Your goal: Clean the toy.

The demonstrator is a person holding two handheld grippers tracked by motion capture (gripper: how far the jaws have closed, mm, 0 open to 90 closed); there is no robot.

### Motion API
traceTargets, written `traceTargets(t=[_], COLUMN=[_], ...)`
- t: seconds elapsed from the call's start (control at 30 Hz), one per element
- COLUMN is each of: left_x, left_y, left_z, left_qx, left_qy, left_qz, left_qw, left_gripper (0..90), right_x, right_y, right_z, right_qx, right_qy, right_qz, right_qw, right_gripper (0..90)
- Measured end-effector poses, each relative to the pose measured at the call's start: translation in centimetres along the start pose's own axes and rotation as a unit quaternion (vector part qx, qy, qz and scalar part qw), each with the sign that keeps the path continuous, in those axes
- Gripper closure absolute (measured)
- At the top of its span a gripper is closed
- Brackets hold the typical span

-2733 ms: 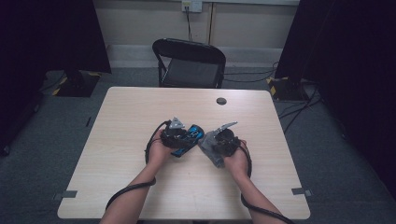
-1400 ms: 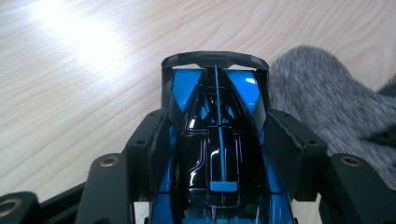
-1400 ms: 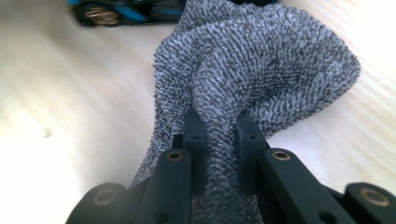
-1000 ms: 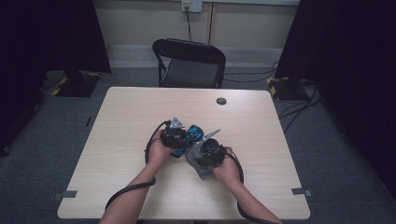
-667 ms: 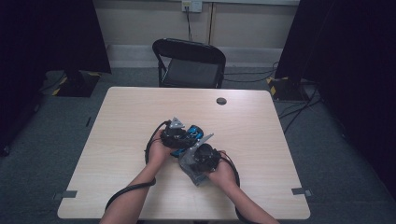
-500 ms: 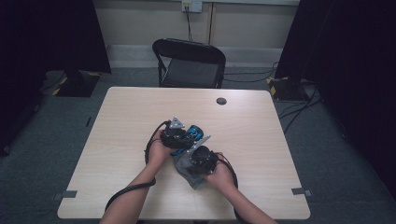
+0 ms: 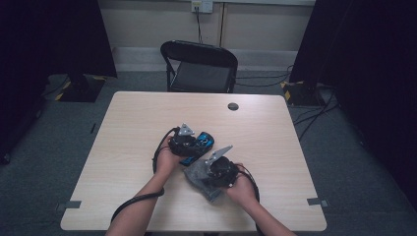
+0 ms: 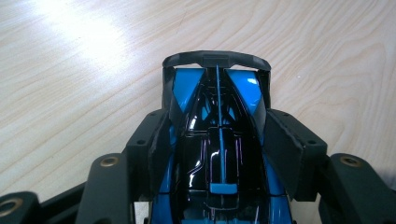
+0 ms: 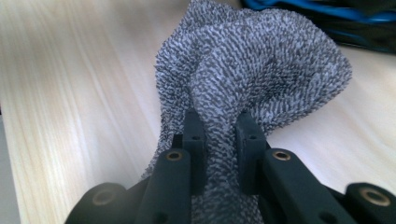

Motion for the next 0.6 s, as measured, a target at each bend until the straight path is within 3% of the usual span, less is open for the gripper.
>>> traceTargets(t=[0.2,0.6], left_x=[0.1,0.0], left_y=[0.1,0.0], left_z=[-0.1,0.0], left_qx=[-0.001,-0.001], left_qy=[0.001,0.001], left_qz=[0.003,0.000], left_qw=[1.0000,1.0000], left_gripper=[41.4,41.4], right_x=[2.5,5.4], right_y=[-0.7,-1.5], right_z=[2.6,3.8], right_qx=[0.017,0.024], right_qy=[-0.030,-0.077], right_qz=[-0.036,-0.060], right_qw=[0.9987,0.9949], right_gripper=[78.1,78.0])
Point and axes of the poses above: each handheld gripper's, and its own axes: z roughly backward along the jaws, y roughly out of its top, x roughly to its right, the point moved 5 cm from there along -z, roughly forward along the jaws, and after that the axes turned 1 degree about y, right-handed, at the moved point
